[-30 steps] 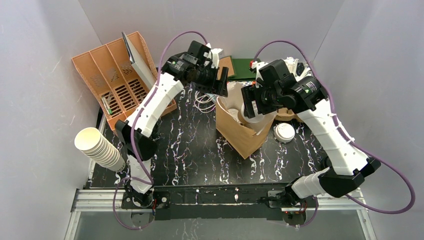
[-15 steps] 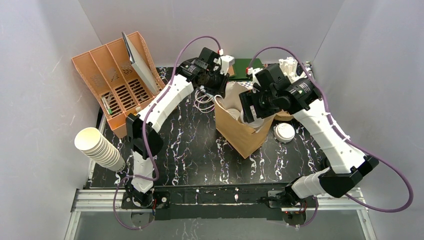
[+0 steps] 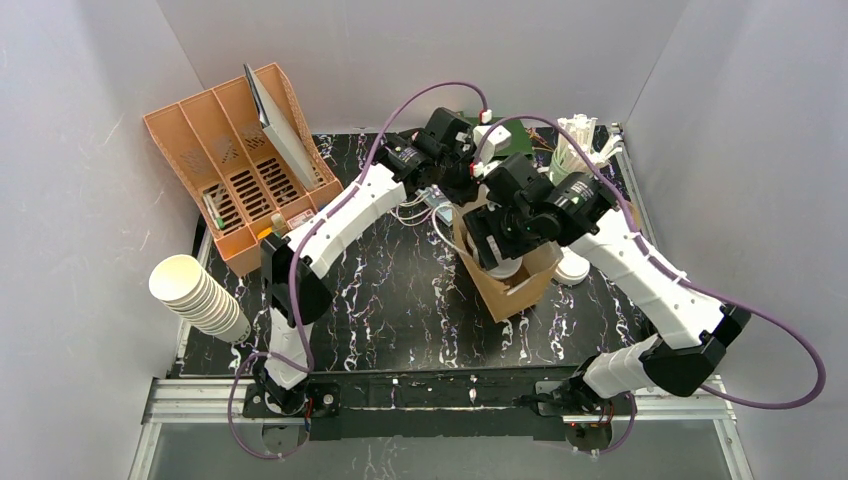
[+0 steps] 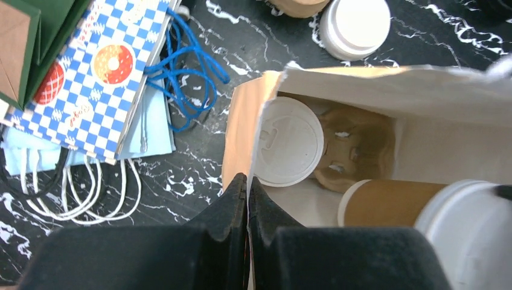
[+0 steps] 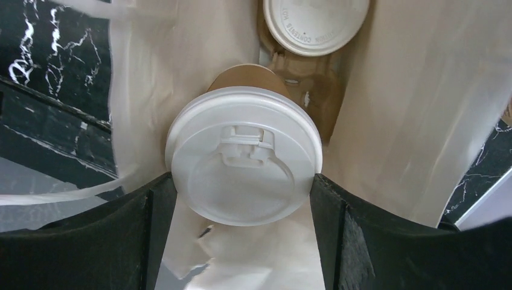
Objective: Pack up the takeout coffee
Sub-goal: Place the coffee cup on the cup tray.
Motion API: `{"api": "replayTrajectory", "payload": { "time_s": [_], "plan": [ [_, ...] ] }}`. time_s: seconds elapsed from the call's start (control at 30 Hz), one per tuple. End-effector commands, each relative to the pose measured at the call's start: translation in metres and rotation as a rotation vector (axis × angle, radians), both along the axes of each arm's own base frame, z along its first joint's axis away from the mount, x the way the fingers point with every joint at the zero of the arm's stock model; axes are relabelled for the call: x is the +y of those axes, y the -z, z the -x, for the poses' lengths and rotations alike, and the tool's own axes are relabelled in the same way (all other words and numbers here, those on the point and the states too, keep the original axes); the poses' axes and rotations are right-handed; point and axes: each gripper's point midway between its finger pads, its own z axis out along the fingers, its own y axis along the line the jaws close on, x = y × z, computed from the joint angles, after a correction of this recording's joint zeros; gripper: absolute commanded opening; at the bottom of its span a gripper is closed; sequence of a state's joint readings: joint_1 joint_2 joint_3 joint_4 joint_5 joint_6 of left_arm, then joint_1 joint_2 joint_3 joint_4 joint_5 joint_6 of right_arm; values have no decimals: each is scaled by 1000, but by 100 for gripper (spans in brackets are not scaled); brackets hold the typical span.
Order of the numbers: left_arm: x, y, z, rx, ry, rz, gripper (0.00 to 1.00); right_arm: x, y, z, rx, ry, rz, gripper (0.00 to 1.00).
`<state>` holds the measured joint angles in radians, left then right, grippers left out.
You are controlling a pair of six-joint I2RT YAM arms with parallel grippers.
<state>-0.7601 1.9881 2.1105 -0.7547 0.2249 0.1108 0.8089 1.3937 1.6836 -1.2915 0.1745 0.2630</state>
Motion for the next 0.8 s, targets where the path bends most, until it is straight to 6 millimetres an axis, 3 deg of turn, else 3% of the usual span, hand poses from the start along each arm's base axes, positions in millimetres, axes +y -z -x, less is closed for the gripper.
{"api": "replayTrajectory", "payload": {
  "time_s": [0.0, 0.23, 0.4, 0.6, 0.77],
  "plan": [
    [1, -81, 10, -177, 38, 128, 0, -8, -10, -2, -78, 40, 7, 32],
    [4, -103, 18, -215, 37, 163, 0, -29, -23, -7, -205, 82, 6, 32],
    [3, -114, 24, -211, 41, 197, 0, -31, -4, -6, -216, 63, 16, 33],
    [4, -112, 29, -194, 57, 200, 0, -39, -3, -28, -332, 80, 85, 33],
    [2, -114, 35, -168, 53, 222, 0, -33, 17, -32, -314, 58, 111, 33]
  ]
}}
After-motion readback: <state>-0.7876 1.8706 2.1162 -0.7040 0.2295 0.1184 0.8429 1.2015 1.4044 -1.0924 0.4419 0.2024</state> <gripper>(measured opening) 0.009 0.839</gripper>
